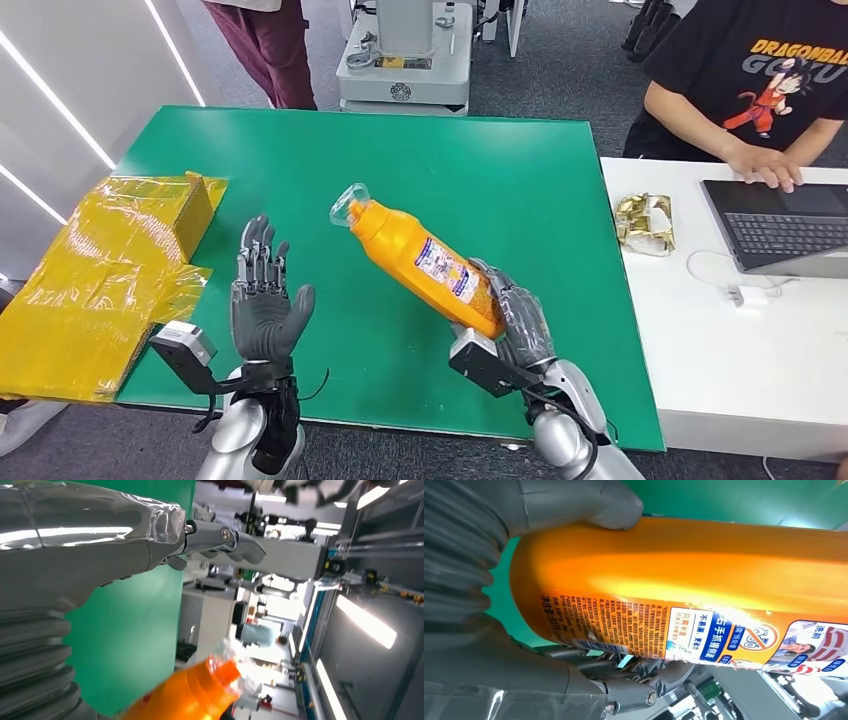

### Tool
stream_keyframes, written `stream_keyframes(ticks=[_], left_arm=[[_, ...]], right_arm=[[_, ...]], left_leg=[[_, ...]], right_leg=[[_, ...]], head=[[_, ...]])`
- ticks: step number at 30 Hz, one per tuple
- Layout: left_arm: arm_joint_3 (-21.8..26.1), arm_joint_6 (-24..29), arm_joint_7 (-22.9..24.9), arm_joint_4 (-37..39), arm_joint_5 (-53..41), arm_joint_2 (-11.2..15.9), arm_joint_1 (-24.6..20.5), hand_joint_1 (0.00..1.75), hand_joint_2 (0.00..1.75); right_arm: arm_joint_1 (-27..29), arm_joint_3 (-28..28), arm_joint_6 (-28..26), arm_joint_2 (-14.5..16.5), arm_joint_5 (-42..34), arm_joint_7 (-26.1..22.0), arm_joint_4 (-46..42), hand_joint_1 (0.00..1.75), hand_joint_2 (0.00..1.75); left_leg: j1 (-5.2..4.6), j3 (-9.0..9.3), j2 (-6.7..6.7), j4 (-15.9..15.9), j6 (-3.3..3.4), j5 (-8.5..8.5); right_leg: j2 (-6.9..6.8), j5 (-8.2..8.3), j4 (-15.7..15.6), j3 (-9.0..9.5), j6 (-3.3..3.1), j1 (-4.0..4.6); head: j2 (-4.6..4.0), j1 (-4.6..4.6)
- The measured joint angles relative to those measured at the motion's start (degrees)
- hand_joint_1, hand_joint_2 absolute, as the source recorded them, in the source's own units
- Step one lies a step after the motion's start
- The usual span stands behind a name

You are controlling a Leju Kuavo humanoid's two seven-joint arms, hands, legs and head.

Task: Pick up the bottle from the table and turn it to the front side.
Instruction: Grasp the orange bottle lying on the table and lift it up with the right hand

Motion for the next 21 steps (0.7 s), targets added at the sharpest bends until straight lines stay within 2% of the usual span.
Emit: stream_keyframes(ticks=[4,11,21], left_arm=[[-0.53,-1.78,1.14,0.43,0.9,0.02,-0.4,0.0,1.75],[-2.52,-9.98,4.48,3.6,1.99,0.21,-2.21,0.0,1.75],[-2.78,-12.02,5.06,6.19,0.24,0.17,-3.0,0.0,1.75]], right_arm=[[0.16,-0.31,0.13,0.56,0.15,-0.23,-0.01,1.75,1.75],[0.17,-0.39,1.77,1.4,0.56,-2.64,0.09,1.75,1.75],[0.24,-0.38,5.74,2.36,1.22,-3.97,0.86,1.75,1.75]], left_leg=[[0.0,0.0,0.0,0.0,0.0,0.0],[0.0,0.0,0.0,0.0,0.0,0.0],[0.0,-0.01,0.0,0.0,0.0,0.0]], right_leg=[[0.0,0.0,0.0,0.0,0.0,0.0],[0.01,0.0,0.0,0.0,0.0,0.0],[0.01,0.0,0.0,-0.01,0.0,0.0]], head=[[0.0,-0.01],[0.0,0.0],[0.0,0.0]])
